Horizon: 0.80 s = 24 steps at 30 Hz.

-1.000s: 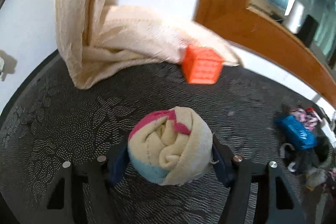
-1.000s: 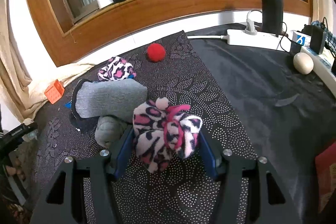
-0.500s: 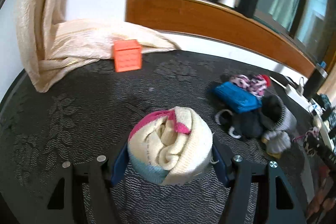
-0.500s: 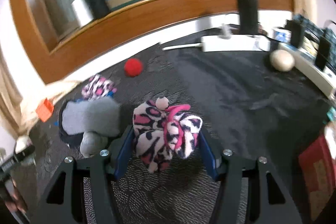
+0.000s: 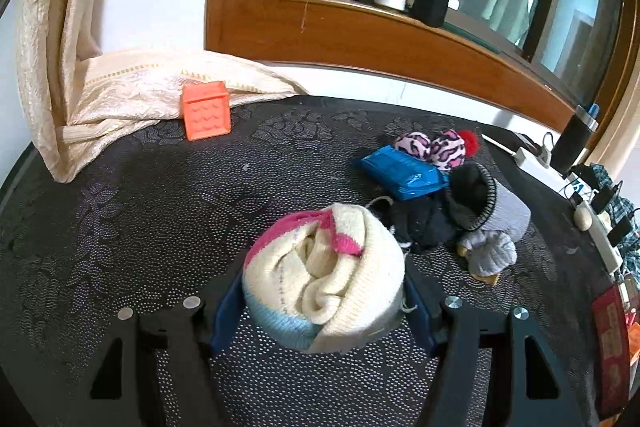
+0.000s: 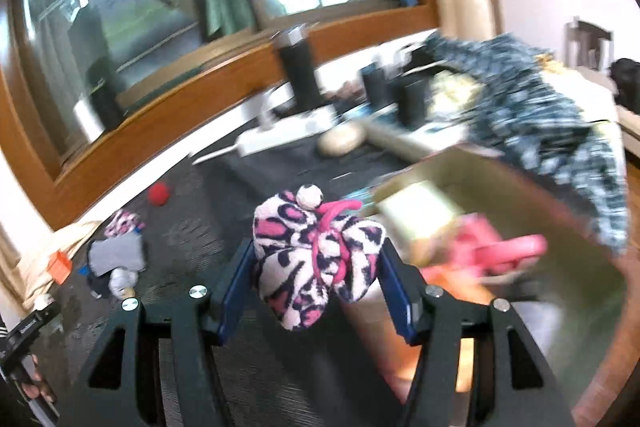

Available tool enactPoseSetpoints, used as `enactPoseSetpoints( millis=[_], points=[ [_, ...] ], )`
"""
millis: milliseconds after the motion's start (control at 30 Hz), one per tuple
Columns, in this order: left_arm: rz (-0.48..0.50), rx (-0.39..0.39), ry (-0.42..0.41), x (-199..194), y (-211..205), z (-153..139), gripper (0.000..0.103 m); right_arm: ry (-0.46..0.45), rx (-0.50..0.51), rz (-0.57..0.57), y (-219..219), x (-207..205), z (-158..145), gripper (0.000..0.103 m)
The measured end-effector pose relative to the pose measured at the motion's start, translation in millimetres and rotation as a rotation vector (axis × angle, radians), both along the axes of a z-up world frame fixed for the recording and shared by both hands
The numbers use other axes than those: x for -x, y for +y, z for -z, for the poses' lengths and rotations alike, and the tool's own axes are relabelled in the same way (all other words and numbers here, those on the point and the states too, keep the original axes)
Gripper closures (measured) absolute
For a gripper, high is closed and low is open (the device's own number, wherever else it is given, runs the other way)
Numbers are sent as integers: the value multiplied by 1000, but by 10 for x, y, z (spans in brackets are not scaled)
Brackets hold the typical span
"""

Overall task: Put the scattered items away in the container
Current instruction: 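Carry the leopard fabric and towel roll in both tools to the tin box, then open the right tool inside the tin box while the left tool releases the towel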

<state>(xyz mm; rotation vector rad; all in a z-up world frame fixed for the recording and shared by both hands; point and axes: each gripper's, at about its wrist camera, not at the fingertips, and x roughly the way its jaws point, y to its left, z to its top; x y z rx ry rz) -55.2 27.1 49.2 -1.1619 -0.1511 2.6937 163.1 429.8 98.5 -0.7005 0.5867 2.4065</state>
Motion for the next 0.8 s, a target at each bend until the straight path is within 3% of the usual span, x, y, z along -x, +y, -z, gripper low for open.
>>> enactPoseSetpoints(
  millis=[267,467,600,800],
  points=[
    [39,0,14,-86,131,-36,33,-41,9,173,493,-656,6,37],
    [67,4,25,-150,227,-61,33,-58,64,215,629,-885,141,36],
    [82,11,28,-187,286,-67,33,-41,84,226,659,-1014,159,28],
    [106,17,47,-281,386,-117,33,-10,81,240,668,-1134,137,28]
  ],
)
